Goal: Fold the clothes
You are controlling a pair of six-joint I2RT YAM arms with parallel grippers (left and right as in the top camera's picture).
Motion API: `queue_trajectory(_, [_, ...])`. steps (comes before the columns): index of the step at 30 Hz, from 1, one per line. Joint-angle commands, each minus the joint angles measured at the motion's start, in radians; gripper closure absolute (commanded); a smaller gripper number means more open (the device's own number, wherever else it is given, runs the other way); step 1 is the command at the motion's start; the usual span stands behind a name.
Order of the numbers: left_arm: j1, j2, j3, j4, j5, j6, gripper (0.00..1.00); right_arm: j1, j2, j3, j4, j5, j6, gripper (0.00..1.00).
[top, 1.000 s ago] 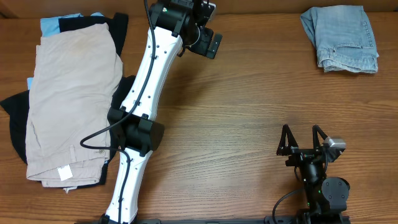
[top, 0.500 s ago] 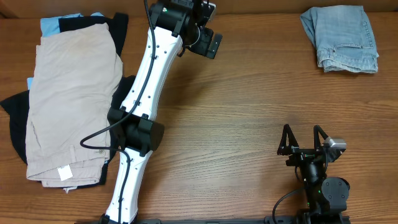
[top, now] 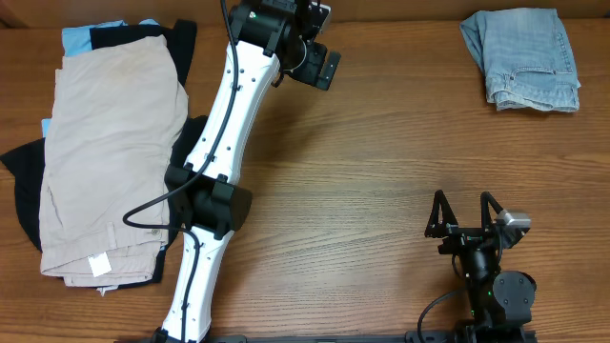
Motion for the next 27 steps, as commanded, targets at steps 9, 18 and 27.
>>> queue_trajectory(9, [0.006,-0.031,0.010,-0.039,-0.082,-0.009,0.00,0.007,-0.011,-0.010,0.005,0.014,-0.007,0.00])
queue_trajectory(18, [0.068,-0.359,-0.424,0.257,-0.079,-0.005,0.00,0.007,-0.011,-0.010,0.005,0.014,-0.007,0.00])
queue_trajectory(27, [0.214,-0.874,-1.154,0.618,-0.050,-0.003,0.00,0.007,-0.011,-0.010,0.005,0.014,-0.007,0.00])
